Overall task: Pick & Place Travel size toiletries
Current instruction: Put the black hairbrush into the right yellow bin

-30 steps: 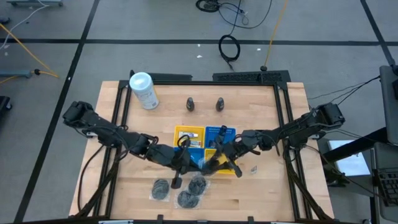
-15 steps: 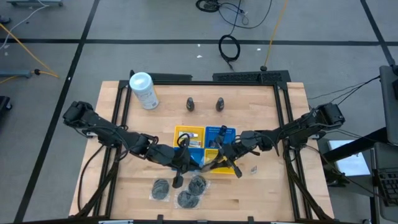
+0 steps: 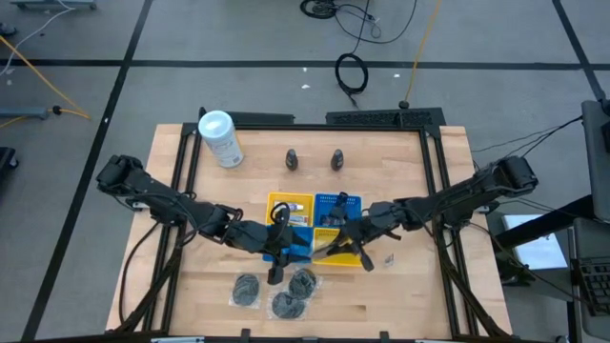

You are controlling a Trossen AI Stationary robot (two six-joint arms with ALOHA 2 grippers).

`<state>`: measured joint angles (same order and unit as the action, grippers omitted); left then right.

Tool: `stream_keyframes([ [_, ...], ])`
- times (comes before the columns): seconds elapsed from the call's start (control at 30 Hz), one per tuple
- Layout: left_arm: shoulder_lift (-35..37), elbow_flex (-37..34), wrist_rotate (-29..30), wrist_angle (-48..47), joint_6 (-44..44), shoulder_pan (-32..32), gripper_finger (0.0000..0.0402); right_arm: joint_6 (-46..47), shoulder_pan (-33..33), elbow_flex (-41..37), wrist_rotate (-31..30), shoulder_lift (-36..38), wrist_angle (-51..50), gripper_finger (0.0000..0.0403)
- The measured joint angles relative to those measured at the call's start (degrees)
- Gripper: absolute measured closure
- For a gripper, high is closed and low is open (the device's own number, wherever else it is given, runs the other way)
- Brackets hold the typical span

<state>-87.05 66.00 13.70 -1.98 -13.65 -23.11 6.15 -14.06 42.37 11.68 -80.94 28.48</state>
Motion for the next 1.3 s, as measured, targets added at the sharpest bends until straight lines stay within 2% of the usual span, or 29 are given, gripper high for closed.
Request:
stream_keyframes([
  [0.13, 0.0, 0.0, 0.0, 0.0, -0.1, 0.0, 0.0232, 1.0, -0.7, 0.0, -3.6, 2.5, -7.5, 0.0381],
  [0.37, 0.0, 0.0, 0.3, -1.2, -0.1, 0.1, 0.0240, 4.4, -3.2, 0.0, -11.5, 6.4, -20.0, 0.0381],
  [0.67, 0.0, 0.0, 4.8, -1.4, -0.1, 0.2, 0.0249, 11.9, -4.8, 0.0, -13.4, 7.2, -29.3, 0.0381],
  [1.3, 0.0, 0.0, 4.9, -0.9, 0.5, 0.3, 0.0250, 14.4, -4.8, 0.0, -13.4, 5.1, -30.8, 0.0381],
])
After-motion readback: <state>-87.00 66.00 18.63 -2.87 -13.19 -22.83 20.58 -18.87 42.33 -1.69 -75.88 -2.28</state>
